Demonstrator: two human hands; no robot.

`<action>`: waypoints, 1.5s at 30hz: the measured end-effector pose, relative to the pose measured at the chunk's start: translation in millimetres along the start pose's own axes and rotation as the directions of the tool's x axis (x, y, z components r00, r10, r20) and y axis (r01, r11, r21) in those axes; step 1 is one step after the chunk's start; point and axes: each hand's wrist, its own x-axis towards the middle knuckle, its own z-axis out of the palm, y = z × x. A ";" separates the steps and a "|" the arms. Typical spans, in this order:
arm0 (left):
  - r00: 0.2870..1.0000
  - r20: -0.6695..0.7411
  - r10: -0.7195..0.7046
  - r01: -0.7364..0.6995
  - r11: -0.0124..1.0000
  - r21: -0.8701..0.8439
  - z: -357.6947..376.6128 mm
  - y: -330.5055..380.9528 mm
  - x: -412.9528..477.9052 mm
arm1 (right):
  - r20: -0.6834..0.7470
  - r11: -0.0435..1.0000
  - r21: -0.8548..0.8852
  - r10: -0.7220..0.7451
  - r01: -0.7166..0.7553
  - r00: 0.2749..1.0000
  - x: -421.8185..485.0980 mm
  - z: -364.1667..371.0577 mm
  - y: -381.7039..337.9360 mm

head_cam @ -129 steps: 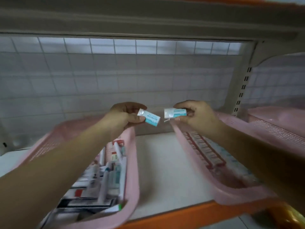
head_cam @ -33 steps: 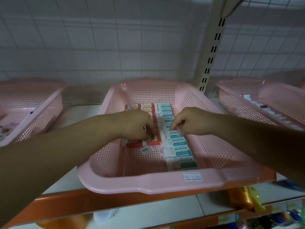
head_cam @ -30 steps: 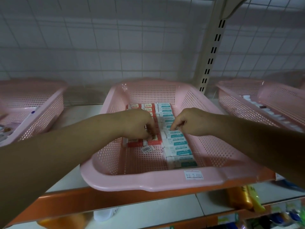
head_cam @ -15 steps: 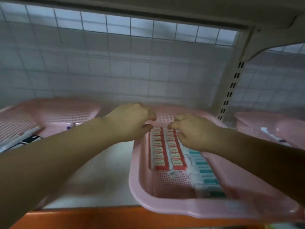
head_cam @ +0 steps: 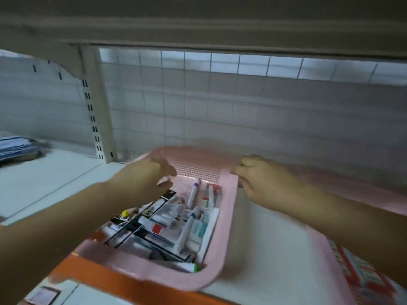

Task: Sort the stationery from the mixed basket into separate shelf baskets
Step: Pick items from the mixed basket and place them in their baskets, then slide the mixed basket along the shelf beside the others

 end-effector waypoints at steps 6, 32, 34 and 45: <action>0.995 0.089 -0.050 0.055 0.997 -0.047 12.2 -54.8 -22.5 | 0.089 0.996 0.011 -0.090 0.089 0.992 48.3 14.3 -51.2; 0.950 0.200 -0.238 0.267 0.292 -0.918 50.4 -83.9 48.5 | 0.023 0.893 0.253 0.378 -0.372 0.925 112.9 50.2 -111.9; 0.969 0.161 -0.188 0.190 0.143 -0.971 49.0 -85.6 46.9 | -0.006 0.933 0.265 0.255 -0.245 0.967 111.6 46.5 -120.1; 0.874 0.220 -0.433 0.077 -0.325 -0.943 43.7 -96.1 51.8 | 0.390 0.590 0.640 0.303 -0.493 0.869 131.5 53.4 -130.5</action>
